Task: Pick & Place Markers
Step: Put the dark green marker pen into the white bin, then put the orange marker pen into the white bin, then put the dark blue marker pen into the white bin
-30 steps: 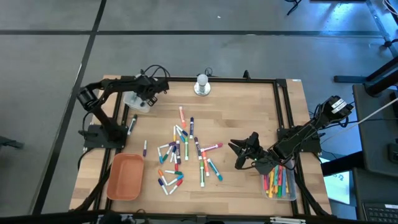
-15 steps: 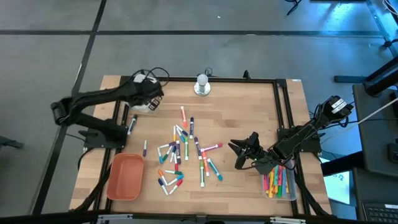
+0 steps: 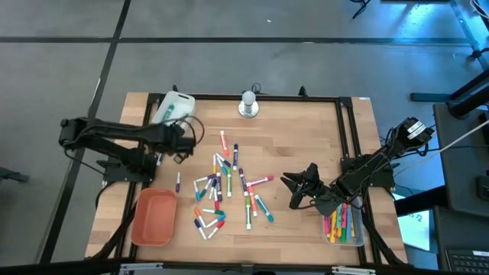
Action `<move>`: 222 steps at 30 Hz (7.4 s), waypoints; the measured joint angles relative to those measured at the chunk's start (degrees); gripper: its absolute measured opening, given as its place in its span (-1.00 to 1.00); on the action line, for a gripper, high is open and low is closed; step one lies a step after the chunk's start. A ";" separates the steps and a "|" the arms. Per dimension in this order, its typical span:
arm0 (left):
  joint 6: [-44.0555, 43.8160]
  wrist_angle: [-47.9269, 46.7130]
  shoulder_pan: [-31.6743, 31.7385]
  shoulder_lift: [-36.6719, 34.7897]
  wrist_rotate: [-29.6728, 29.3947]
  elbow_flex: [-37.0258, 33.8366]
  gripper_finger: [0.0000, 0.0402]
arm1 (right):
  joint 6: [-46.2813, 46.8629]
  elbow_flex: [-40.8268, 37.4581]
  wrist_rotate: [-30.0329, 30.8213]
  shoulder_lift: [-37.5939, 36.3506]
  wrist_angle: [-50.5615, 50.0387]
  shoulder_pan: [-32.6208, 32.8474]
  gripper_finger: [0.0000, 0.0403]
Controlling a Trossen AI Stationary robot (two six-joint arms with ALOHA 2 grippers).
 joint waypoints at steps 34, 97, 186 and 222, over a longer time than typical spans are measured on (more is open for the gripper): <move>-6.71 18.84 7.71 7.38 1.46 -18.01 -0.35 | -0.60 0.00 -0.17 0.00 0.13 -0.07 -0.47; 25.88 49.26 19.73 9.36 6.50 6.99 -0.17 | -7.22 0.00 1.44 0.00 0.85 -0.26 -0.47; 38.58 18.55 22.73 11.74 -17.73 17.33 -0.69 | -12.77 0.00 -9.49 0.00 -0.02 -0.35 -0.47; 38.49 22.82 36.81 8.10 -12.77 0.63 -0.38 | -10.85 0.00 -8.99 0.00 -0.02 -0.35 -0.47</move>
